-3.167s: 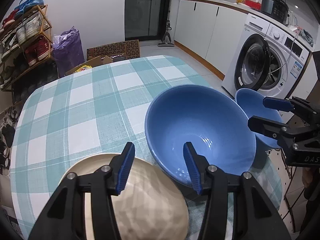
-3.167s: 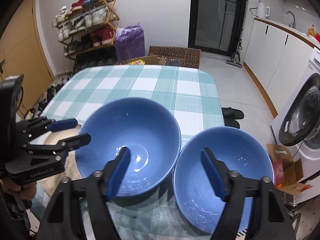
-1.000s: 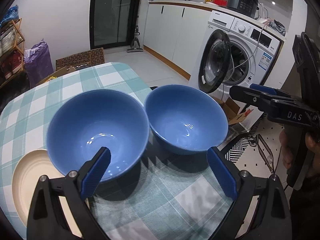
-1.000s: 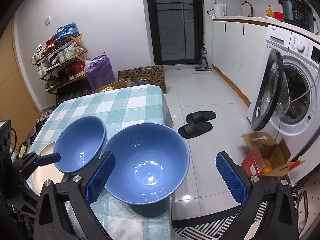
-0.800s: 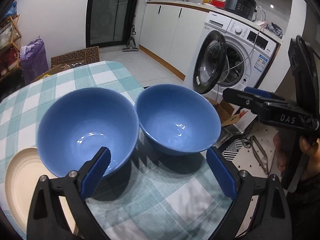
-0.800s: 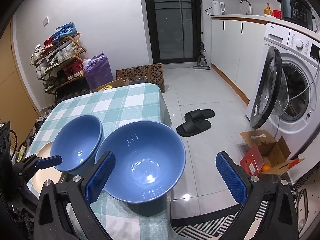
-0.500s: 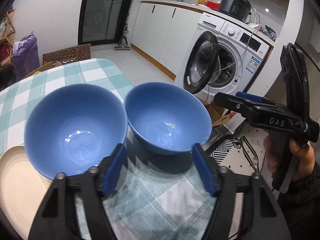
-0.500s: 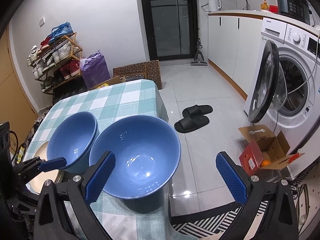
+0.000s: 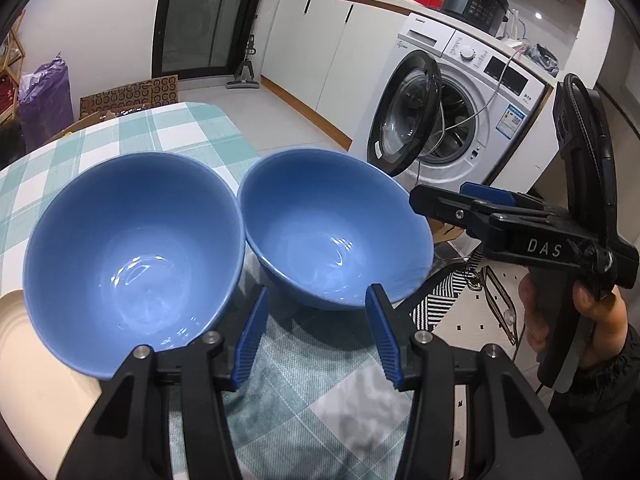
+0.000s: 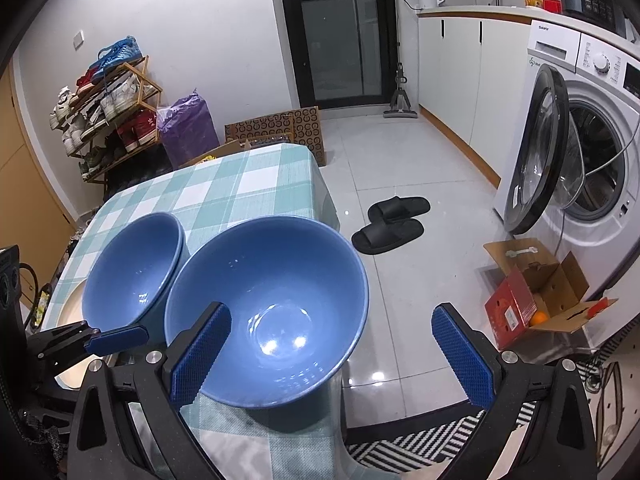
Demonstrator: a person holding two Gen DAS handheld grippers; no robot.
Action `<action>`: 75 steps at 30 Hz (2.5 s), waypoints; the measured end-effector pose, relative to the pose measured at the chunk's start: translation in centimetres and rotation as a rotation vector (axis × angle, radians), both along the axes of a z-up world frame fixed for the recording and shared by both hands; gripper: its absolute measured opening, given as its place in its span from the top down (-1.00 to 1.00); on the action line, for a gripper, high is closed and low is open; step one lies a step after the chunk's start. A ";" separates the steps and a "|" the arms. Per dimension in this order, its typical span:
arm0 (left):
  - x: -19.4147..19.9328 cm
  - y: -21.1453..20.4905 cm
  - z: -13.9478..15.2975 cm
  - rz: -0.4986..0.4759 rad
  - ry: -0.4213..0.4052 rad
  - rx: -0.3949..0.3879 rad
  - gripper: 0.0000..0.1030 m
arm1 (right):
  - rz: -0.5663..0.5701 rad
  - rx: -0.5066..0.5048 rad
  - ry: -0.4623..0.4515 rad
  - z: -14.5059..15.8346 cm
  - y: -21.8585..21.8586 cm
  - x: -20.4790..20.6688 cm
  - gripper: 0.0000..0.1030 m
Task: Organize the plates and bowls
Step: 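Move both grippers to the rim of the larger blue bowl, then close both grippers on the larger blue bowl rim, then lift the larger blue bowl with both grippers over the smaller blue bowl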
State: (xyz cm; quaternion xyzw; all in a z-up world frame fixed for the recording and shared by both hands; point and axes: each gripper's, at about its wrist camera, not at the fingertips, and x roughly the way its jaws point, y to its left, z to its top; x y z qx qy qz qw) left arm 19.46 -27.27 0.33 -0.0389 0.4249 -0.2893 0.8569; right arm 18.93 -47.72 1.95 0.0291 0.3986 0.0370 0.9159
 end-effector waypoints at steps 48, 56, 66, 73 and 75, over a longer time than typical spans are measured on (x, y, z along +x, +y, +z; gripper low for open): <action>2.7 -1.9 -0.3 0.005 0.021 0.039 0.15 | -0.016 0.013 0.088 -4.6 -2.2 3.9 0.63; 2.5 -1.9 -0.2 0.002 0.005 0.051 0.25 | -0.018 0.013 0.087 -4.7 -2.5 3.5 0.63; 2.2 -2.1 -0.1 -0.005 -0.006 0.056 0.24 | -0.024 0.007 0.085 -4.6 -2.6 3.1 0.63; 1.9 -2.0 0.0 -0.010 -0.012 0.053 0.25 | -0.027 -0.006 0.082 -4.1 -2.6 2.4 0.63; 1.8 -1.9 0.1 -0.012 -0.016 0.052 0.24 | -0.028 -0.005 0.081 -4.0 -2.6 2.4 0.63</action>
